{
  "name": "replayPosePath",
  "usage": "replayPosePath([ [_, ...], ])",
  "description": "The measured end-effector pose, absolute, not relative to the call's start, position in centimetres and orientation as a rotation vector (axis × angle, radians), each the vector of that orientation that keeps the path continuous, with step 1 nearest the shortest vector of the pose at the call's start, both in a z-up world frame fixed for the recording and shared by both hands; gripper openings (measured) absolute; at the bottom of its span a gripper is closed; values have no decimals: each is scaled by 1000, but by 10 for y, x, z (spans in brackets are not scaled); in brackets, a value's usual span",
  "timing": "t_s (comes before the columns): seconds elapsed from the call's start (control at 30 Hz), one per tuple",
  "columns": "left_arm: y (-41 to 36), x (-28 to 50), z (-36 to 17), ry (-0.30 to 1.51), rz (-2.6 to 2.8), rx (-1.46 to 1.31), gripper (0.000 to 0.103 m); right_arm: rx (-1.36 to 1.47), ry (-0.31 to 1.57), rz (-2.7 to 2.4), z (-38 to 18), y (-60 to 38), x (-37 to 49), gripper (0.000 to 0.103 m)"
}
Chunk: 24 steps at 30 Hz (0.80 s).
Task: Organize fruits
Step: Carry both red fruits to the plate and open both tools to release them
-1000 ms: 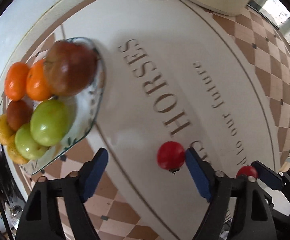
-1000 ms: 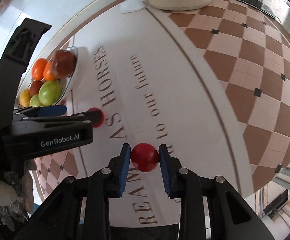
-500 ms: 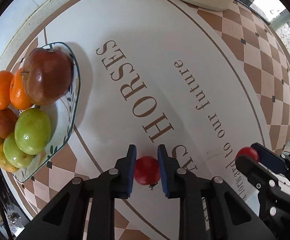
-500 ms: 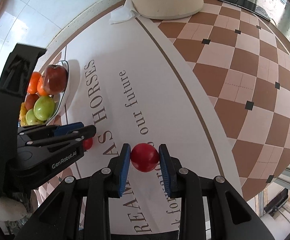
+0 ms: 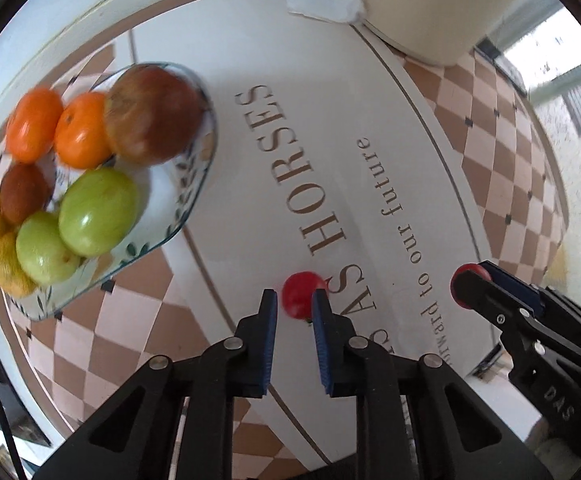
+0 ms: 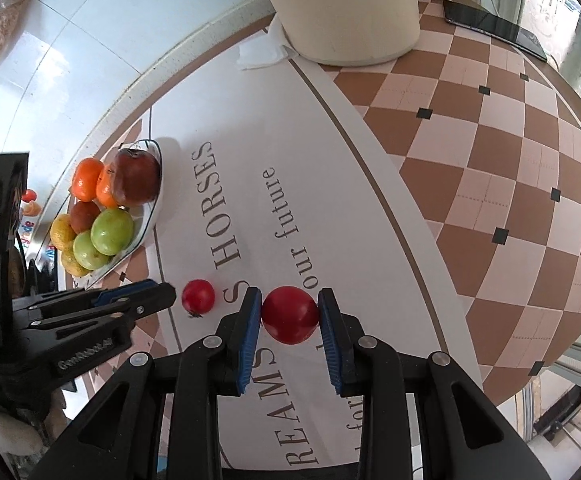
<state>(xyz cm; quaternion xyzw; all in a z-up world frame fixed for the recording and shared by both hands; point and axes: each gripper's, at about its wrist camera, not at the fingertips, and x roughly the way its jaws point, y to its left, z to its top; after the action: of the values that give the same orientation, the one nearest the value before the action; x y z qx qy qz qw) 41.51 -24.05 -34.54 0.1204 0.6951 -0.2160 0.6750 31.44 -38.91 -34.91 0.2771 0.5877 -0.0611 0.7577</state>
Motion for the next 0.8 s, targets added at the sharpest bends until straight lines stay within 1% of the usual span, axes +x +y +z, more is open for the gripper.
replayPosePath([
  [0.07, -232, 423, -349, 1603, -487, 218, 18, 606, 1280, -132, -350, -389, 315, 32],
  [0.17, -222, 425, -364, 1699, -462, 102, 35, 615, 1290, -131, -355, -390, 314, 31],
  [0.2, -219, 423, -370, 1729, -464, 52, 38, 616, 1293, -130, -357, -390, 314, 31],
  [0.33, -223, 426, -377, 1748, -435, 48, 39, 609, 1296, -127, -360, -389, 312, 31],
  [0.4, -224, 425, -378, 1749, -435, 54, 42, 611, 1299, -126, -362, -389, 311, 31],
  [0.53, -240, 421, -380, 1725, -447, 105, 43, 610, 1299, -128, -362, -389, 308, 31],
  [0.63, -252, 420, -382, 1700, -458, 160, 40, 610, 1298, -133, -361, -390, 307, 32],
  [0.67, -253, 420, -382, 1691, -460, 175, 36, 610, 1297, -135, -361, -391, 306, 32],
  [0.7, -257, 419, -382, 1685, -465, 187, 27, 610, 1297, -136, -361, -392, 305, 32],
  [0.8, -263, 415, -382, 1655, -477, 215, 27, 613, 1291, -143, -358, -395, 302, 32],
])
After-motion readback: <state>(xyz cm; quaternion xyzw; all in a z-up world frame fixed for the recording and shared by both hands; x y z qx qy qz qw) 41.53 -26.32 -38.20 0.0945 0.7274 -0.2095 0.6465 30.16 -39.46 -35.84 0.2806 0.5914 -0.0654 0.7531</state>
